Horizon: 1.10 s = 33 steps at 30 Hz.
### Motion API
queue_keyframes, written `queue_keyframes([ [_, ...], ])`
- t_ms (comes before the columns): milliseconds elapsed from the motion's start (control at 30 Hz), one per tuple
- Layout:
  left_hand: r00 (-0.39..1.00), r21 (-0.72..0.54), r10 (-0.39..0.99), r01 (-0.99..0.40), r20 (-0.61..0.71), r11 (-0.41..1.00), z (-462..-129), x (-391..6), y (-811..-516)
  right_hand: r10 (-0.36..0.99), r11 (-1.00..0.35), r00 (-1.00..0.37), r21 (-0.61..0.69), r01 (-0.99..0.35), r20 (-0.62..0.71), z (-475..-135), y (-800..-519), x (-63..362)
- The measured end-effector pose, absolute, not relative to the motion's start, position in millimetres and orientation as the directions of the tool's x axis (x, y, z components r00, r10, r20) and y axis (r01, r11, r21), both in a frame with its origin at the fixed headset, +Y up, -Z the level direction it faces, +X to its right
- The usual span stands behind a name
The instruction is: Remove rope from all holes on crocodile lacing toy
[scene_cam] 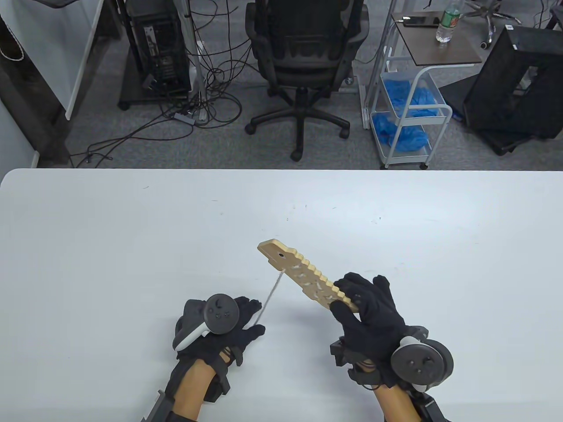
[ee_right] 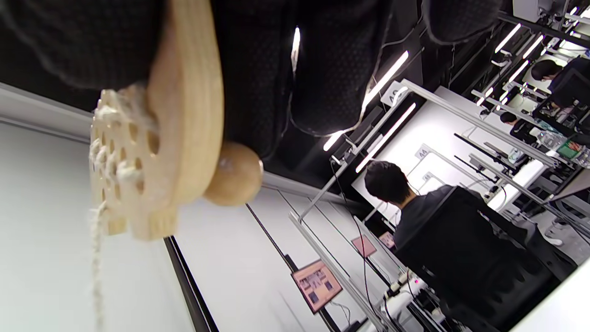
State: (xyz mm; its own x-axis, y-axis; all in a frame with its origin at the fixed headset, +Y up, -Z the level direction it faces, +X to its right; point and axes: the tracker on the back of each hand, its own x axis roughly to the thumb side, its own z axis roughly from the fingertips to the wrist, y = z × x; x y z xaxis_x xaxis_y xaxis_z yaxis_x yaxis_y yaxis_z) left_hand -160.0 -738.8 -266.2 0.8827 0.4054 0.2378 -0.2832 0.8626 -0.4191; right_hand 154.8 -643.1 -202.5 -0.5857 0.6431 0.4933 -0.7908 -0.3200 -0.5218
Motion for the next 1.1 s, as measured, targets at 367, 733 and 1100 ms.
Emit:
queue_keyframes([
  [367,0.904,-0.196,-0.026,0.121,0.427,0.973,-255,-114,-749,0.651,-0.269,-0.567,-0.545,-0.794,0.505,-199,-643,159],
  [733,0.910,-0.130,0.035,0.021,0.414,0.991,-252,-106,-750,0.667,-0.251,-0.545,-0.536,-0.806,0.508,-199,-645,160],
  [1100,0.909,-0.052,0.211,-0.207,0.359,0.977,-253,-133,-717,0.822,-0.312,-0.479,-0.459,-0.832,0.309,-224,-686,160],
])
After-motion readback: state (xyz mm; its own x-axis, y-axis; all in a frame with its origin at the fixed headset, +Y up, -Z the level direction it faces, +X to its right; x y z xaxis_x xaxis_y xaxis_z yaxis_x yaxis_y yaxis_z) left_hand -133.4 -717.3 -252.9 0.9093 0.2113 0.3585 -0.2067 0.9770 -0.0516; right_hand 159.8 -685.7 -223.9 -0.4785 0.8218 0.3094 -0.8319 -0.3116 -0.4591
